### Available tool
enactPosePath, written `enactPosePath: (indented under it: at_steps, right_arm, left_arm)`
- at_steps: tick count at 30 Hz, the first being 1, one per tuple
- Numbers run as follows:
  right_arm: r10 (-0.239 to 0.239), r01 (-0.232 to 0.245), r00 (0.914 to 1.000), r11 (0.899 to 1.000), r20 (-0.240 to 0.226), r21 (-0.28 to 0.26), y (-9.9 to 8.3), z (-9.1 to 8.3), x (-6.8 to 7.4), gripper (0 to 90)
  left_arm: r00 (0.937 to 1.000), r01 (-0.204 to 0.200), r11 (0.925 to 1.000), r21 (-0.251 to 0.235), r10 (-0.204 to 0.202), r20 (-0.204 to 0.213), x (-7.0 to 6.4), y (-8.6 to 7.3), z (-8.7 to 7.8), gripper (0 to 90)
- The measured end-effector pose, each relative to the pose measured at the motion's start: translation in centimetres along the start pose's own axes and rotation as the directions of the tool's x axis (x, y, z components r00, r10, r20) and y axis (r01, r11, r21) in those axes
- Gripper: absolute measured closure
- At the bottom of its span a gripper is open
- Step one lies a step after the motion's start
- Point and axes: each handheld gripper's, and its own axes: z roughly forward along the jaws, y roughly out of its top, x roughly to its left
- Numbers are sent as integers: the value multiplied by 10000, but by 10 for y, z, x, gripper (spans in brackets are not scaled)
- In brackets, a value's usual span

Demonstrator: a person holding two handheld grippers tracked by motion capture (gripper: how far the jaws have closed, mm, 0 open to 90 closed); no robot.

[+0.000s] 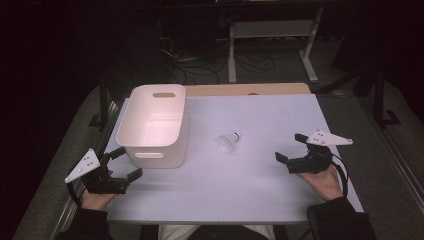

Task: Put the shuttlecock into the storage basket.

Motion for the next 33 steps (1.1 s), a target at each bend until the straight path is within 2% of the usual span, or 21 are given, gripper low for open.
enactPosePath:
  at_steps: [20, 30, 33]
  right_arm:
    - [90, -90, 9999, 10000, -78, 18, 0, -2, 0, 0]
    - [224, -224, 9990, 9997, -387, 12, 5, -3, 0, 0]
    - [167, -159, 9988, 9997, -464, 181, 8, -1, 1, 0]
  left_arm:
    - [9999, -64, 10000, 23, 65, -79, -2, 0, -1, 0]
    - [10000, -37, 10000, 20, 37, -41, -2, 0, -1, 0]
    - [10000, -17, 10000, -10, 17, -10, -2, 0, -1, 0]
